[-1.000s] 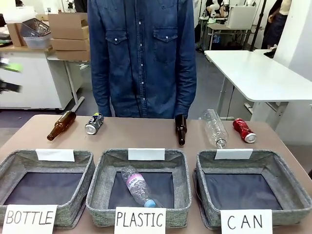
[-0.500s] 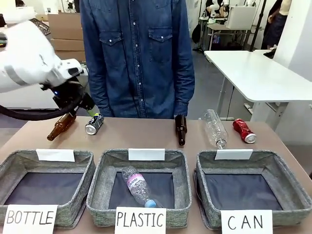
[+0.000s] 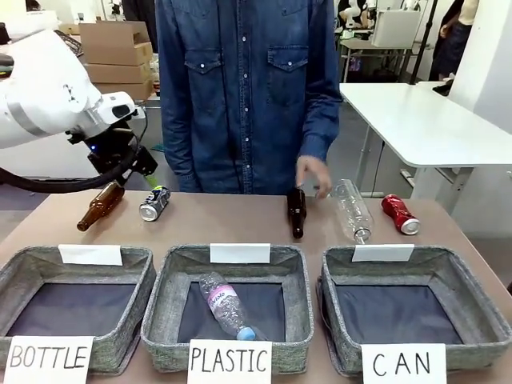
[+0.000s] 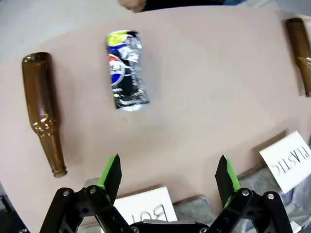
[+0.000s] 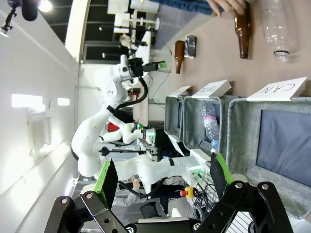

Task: Sort the can waste into the basket.
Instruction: Pick up the can waste from the table and place it in the right Fabric basket.

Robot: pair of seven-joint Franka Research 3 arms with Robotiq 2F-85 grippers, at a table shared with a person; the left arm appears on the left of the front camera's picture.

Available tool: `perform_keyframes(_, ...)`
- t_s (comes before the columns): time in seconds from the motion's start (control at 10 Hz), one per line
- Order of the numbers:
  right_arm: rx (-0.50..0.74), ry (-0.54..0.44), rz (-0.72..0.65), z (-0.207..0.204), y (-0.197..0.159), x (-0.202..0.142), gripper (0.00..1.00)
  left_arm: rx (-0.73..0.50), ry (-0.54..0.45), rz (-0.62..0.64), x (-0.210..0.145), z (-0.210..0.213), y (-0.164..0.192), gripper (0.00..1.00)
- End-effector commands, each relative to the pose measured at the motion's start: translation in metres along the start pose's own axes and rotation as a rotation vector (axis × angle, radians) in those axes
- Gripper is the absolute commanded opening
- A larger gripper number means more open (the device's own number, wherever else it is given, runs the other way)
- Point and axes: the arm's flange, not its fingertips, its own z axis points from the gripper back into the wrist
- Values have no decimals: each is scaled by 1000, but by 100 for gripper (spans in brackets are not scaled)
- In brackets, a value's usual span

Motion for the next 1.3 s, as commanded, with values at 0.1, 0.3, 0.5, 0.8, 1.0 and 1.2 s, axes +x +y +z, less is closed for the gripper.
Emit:
perform_keyframes(0.1,24,-7,29,1,2,2,100,141,14,42,46,-61,25,100)
perform_keyframes(0.3,24,-7,29,1,2,2,100,109,27,33,55,-85,33,100)
perform_keyframes(0.5,24,-7,29,1,2,2,100,144,43,53,65,-108,42,100)
perform_keyframes(0.8,24,-7,29,1,2,2,100,126,109,34,65,-132,38,100)
perform_keyframes(1.0,24,-7,29,1,2,2,100,156,122,41,64,-137,36,100)
perform_keyframes(1.2,24,-7,29,1,2,2,100,191,104,39,61,-137,38,41)
